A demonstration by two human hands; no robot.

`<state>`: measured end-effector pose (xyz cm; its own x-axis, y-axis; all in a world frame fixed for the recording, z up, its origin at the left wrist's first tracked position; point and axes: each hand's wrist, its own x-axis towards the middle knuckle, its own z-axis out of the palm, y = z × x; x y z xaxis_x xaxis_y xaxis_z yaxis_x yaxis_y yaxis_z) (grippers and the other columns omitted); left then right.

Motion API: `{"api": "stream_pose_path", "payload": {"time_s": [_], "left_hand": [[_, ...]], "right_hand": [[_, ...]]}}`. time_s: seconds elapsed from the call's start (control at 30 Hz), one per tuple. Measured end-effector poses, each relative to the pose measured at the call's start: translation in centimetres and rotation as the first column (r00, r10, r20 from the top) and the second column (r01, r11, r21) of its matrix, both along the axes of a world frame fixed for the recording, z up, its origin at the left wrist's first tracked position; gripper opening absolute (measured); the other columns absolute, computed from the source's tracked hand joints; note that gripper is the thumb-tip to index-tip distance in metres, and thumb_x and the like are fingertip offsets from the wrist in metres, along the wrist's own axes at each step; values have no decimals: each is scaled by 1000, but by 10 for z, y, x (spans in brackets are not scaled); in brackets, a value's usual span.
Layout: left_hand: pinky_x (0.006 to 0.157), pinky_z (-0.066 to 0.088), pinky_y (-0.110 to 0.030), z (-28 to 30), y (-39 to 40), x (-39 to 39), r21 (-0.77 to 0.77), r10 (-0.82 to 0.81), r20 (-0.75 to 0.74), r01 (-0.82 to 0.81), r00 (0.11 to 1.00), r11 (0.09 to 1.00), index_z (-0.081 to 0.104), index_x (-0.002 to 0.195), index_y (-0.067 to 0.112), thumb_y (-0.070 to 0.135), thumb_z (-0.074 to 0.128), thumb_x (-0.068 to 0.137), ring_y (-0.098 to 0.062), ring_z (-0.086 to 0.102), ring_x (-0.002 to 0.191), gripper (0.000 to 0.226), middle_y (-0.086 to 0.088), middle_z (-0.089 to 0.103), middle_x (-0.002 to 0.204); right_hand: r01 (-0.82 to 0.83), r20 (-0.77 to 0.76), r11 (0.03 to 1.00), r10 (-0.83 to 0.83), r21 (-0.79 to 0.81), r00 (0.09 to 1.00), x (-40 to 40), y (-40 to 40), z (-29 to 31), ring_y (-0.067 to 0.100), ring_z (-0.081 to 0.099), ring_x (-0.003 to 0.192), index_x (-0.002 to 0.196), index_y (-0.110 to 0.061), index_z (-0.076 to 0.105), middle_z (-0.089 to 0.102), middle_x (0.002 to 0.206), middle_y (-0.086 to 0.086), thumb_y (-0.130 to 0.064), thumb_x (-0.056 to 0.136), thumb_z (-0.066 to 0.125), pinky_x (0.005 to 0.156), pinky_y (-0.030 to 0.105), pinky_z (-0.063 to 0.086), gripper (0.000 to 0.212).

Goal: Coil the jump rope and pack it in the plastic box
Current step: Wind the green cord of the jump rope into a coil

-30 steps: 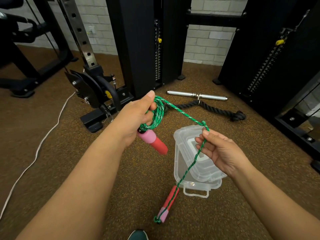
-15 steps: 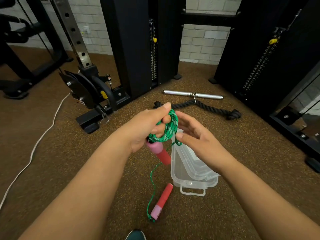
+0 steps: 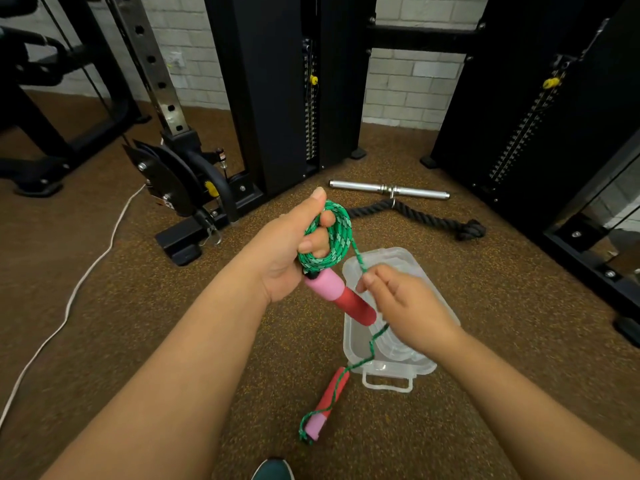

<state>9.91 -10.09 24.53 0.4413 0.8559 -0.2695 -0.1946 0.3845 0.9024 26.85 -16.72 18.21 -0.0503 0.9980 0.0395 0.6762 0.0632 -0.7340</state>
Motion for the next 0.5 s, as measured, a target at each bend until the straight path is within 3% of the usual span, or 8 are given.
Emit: {"api": "stream_pose_path", "payload": {"time_s": [0.1,0.23,0.37,0.5], "left_hand": [[65,34,-26,0,2,-2,-66,113,41,-110,993,992,64,74,17,48,46,94,-7,29,44,41,9,30,37],[81,39,-26,-3,5,-5,-38,173,0,-173,985,984,72,102,12,49,43,95,-6,32,48,47,9,32,44],[77,37,-28,-7,5,-2,58,80,-171,-71,982,996,66,114,12,53,41,94,-5,48,53,51,8,50,55],[94,41,-26,-7,-1,3,86,-53,-306,83,950,993,58,121,6,64,25,93,-7,65,80,73,3,70,74]], "right_hand": [[-94,204,995,83,44,975,-9,-7,-6,10,52,68,87,-24,57,57,71,-10,-44,97,34,60,32,40,32],[-198,413,962,104,191,905,-23,-14,1,18,54,67,80,-22,44,46,68,-10,-52,92,18,55,31,30,41],[-309,463,910,155,278,873,-37,-20,15,22,53,57,75,-23,37,52,64,-3,-40,95,31,53,27,26,27],[-375,393,895,263,241,881,-43,-21,27,20,51,65,80,-20,40,47,70,-7,-40,95,30,57,34,35,27]]}}
